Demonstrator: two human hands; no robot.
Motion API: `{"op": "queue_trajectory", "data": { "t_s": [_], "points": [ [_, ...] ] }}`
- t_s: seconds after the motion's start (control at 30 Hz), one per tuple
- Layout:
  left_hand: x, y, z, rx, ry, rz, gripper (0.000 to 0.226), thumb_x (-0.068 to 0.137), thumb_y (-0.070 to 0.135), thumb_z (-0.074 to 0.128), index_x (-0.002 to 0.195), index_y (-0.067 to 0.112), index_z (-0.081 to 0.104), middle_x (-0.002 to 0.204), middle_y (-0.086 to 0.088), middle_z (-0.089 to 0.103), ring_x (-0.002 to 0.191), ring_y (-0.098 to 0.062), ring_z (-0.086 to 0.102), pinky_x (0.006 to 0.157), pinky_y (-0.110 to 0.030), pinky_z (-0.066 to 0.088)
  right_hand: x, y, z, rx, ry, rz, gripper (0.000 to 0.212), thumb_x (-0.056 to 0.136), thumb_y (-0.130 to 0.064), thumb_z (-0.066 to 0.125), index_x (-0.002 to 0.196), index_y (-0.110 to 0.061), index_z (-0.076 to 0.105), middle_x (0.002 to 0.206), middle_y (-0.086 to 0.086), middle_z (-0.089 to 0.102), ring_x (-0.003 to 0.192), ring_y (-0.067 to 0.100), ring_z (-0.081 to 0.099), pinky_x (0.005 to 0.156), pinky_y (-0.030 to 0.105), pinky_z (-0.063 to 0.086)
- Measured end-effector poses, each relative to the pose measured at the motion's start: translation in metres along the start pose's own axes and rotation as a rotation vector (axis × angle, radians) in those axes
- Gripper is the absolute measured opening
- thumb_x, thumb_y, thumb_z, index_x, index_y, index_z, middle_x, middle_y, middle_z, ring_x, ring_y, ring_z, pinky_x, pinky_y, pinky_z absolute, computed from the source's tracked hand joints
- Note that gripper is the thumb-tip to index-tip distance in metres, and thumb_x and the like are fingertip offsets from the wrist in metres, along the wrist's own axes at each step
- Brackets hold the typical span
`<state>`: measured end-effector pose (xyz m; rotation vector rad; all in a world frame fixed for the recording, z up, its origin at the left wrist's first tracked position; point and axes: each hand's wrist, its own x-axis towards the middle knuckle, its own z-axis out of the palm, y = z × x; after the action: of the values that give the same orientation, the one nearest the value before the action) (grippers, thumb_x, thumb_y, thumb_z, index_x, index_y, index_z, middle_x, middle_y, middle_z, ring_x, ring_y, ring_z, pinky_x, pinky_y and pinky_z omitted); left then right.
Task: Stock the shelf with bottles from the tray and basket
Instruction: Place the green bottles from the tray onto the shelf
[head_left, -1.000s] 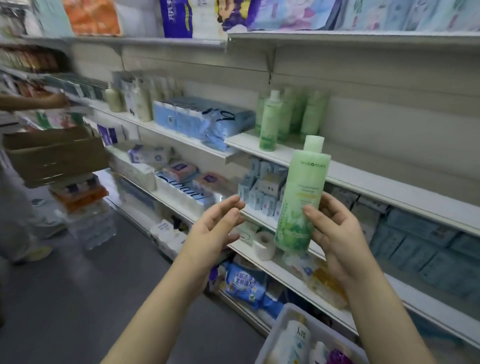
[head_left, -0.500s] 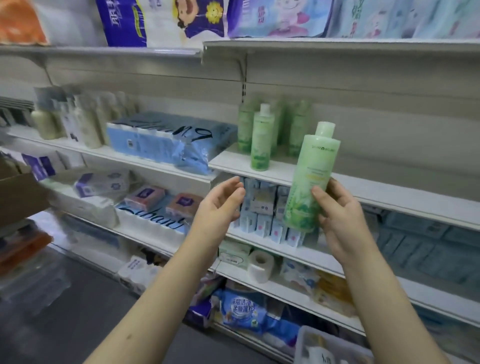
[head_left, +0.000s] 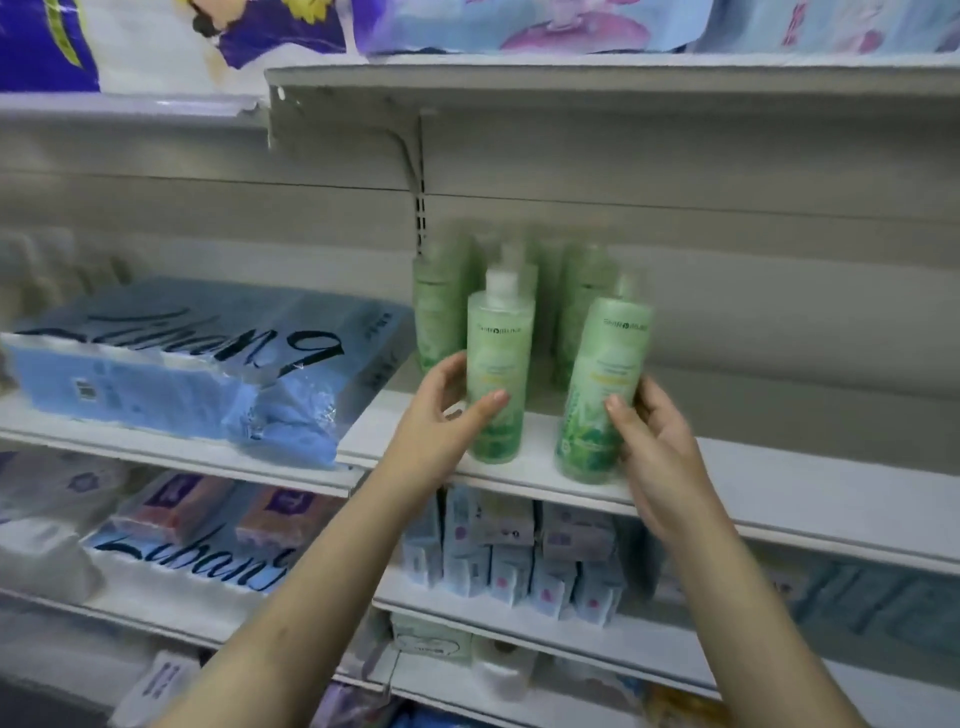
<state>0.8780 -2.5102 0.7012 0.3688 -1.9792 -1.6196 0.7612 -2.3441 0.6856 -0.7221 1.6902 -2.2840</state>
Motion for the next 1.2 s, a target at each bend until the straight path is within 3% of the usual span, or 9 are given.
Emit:
{"op": "queue_trajectory", "data": {
  "t_s": [0.13,0.23,0.37,0.47,0.53,0.67,0.83,1.07,1.2],
  "points": [
    [0.029,-0.008,-0.002,-0.111,-0.056,-0.032,0.043,0.078,0.039,0.068,0.118,0.026,0.057,0.116,0.006,0.067,0.101,-0.003,0.066,0.081,-0.018,0.054,0.017,0.013,0.002,-0.024,-0.023,-0.020,0.043,0.096,-0.002,0.048,0.137,-0.015,0.048,0.112,-0.013,0.071,0.110,0.007,0.064,0.087,0.021,0.053],
    [0.038,-0.019,-0.009,-0.164,-0.180,-0.069,0.042,0.077,0.034,0.071,0.116,0.024,0.059,0.115,0.003,0.070,0.107,-0.011,0.066,0.089,-0.024,0.054,0.020,0.016,0.001,-0.006,-0.039,-0.036,0.045,0.092,-0.006,0.051,0.135,-0.018,0.048,0.115,-0.014,0.070,0.112,0.008,0.063,0.091,0.023,0.052],
    [0.043,-0.032,-0.018,-0.202,-0.241,-0.069,0.045,0.078,0.022,0.076,0.119,0.015,0.058,0.114,-0.001,0.071,0.108,-0.014,0.066,0.091,-0.026,0.053,0.014,0.018,0.001,-0.045,-0.059,-0.009,0.065,0.079,-0.027,0.066,0.140,-0.016,0.044,0.125,-0.008,0.066,0.119,0.013,0.060,0.096,0.027,0.051],
    [0.042,-0.034,-0.019,-0.218,-0.249,-0.040,0.044,0.076,0.021,0.068,0.118,0.013,0.058,0.106,0.005,0.073,0.102,-0.009,0.067,0.082,-0.019,0.053,0.012,0.018,0.004,-0.103,-0.039,0.006,0.043,0.091,-0.010,0.055,0.131,-0.026,0.049,0.118,-0.014,0.068,0.114,0.008,0.062,0.093,0.025,0.051],
    [0.041,-0.035,-0.019,-0.218,-0.247,-0.024,0.044,0.075,0.022,0.067,0.117,0.013,0.058,0.104,0.007,0.073,0.099,-0.006,0.068,0.079,-0.017,0.052,0.011,0.018,0.005,-0.179,-0.036,0.028,0.042,0.093,-0.006,0.054,0.129,-0.028,0.051,0.117,-0.012,0.069,0.113,0.008,0.062,0.093,0.026,0.052],
    [0.042,-0.037,-0.020,-0.238,-0.261,-0.041,0.050,0.072,0.029,0.069,0.118,0.015,0.059,0.108,0.006,0.072,0.102,-0.007,0.067,0.082,-0.018,0.052,0.008,0.016,0.007,-0.394,-0.009,0.044,0.058,0.082,-0.026,0.074,0.134,-0.032,0.048,0.131,-0.007,0.058,0.117,0.007,0.056,0.092,0.025,0.050],
    [0.044,-0.040,-0.023,-0.260,-0.281,-0.066,0.053,0.070,0.032,0.070,0.119,0.015,0.059,0.111,0.003,0.071,0.107,-0.011,0.066,0.086,-0.021,0.052,0.009,0.015,0.007,-0.345,0.006,0.074,0.079,0.067,-0.039,0.076,0.139,-0.031,0.044,0.126,-0.010,0.063,0.118,0.008,0.058,0.099,0.033,0.048],
    [0.044,-0.039,-0.022,-0.256,-0.285,-0.065,0.048,0.075,0.030,0.076,0.117,0.017,0.058,0.108,0.009,0.072,0.105,-0.008,0.066,0.083,-0.018,0.051,0.011,0.018,0.006,-0.320,0.024,0.057,0.065,0.073,-0.028,0.076,0.133,-0.027,0.050,0.121,-0.007,0.066,0.114,0.009,0.061,0.097,0.033,0.049],
    [0.043,-0.037,-0.021,-0.269,-0.283,-0.052,0.048,0.071,0.028,0.069,0.117,0.017,0.058,0.105,0.010,0.073,0.103,-0.005,0.066,0.082,-0.016,0.051,0.010,0.020,0.007,-0.361,0.018,0.031,0.056,0.084,-0.020,0.071,0.134,-0.028,0.048,0.121,-0.011,0.065,0.108,-0.001,0.062,0.089,0.021,0.052]
  ]
}}
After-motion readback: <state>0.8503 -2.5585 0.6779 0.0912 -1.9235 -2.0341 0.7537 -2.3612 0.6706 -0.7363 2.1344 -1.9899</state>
